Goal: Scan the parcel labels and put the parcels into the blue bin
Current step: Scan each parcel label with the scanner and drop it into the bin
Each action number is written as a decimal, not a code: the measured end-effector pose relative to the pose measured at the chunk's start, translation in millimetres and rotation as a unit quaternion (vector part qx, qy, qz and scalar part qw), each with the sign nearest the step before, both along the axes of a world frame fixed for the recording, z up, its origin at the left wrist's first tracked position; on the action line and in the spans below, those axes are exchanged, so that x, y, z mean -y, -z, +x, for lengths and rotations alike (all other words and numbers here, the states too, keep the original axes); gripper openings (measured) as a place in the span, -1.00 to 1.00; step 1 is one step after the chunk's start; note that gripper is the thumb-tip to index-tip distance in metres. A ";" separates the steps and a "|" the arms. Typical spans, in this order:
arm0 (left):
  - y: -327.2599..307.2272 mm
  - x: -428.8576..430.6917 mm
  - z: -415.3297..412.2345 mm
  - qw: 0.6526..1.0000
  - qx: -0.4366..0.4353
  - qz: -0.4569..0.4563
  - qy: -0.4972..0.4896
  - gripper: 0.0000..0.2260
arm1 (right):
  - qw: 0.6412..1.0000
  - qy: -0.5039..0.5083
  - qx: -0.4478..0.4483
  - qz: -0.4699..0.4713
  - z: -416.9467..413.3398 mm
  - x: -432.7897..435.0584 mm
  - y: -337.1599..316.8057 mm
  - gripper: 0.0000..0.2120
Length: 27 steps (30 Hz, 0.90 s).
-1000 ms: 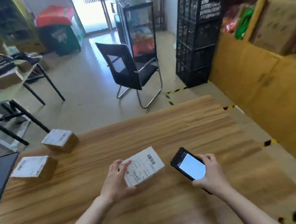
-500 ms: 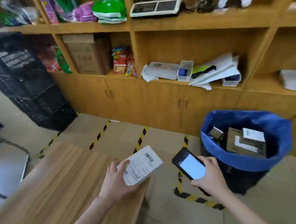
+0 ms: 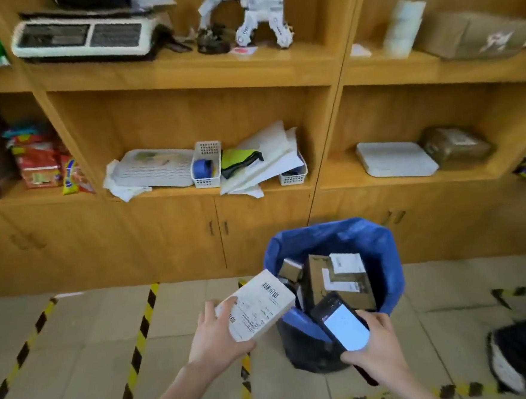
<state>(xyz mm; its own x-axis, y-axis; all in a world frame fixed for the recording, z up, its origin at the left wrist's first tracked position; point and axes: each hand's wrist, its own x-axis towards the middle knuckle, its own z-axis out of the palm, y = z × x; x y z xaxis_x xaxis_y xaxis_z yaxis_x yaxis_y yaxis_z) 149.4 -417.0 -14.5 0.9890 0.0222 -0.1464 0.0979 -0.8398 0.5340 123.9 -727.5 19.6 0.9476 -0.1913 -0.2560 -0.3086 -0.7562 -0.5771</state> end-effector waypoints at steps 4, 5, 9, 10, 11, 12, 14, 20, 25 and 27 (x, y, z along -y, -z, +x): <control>14.9 15.0 64.7 0.999 -0.024 0.000 -0.024 -0.12 | 1.000 0.019 -0.014 -0.004 55.3 12.6 8.7 -0.24; 19.7 19.4 77.9 0.999 -0.032 0.005 -0.025 -0.13 | 0.999 0.031 -0.018 0.003 65.1 15.3 13.2 -0.26; 39.1 42.3 120.1 0.997 -0.066 0.025 -0.013 -0.15 | 0.997 0.053 -0.033 0.034 94.0 27.0 39.9 -0.38; 44.0 48.7 129.6 0.997 -0.073 0.033 -0.011 -0.16 | 0.997 0.058 -0.038 0.036 100.9 29.4 46.8 -0.42; 48.2 55.7 139.0 0.996 -0.080 0.039 -0.012 -0.17 | 0.996 0.064 -0.043 0.042 108.7 32.0 52.0 -0.45; 52.0 62.9 147.8 0.995 -0.088 0.044 -0.017 -0.18 | 0.995 0.068 -0.046 0.048 117.0 34.7 56.1 -0.47; 59.7 78.3 164.9 0.993 -0.099 0.048 -0.030 -0.19 | 0.995 0.062 -0.058 0.052 137.2 42.2 64.9 -0.43; 104.5 136.5 213.7 0.984 -0.143 0.067 -0.084 -0.21 | 0.986 0.079 -0.125 0.072 210.7 70.6 114.6 -0.21; 178.8 192.8 259.7 0.977 -0.164 0.079 -0.109 -0.21 | 0.985 0.064 -0.140 0.078 264.6 93.9 191.7 -0.23; 213.4 213.4 276.3 0.977 -0.160 0.081 -0.114 -0.23 | 0.985 0.059 -0.144 0.075 281.0 102.3 226.8 -0.23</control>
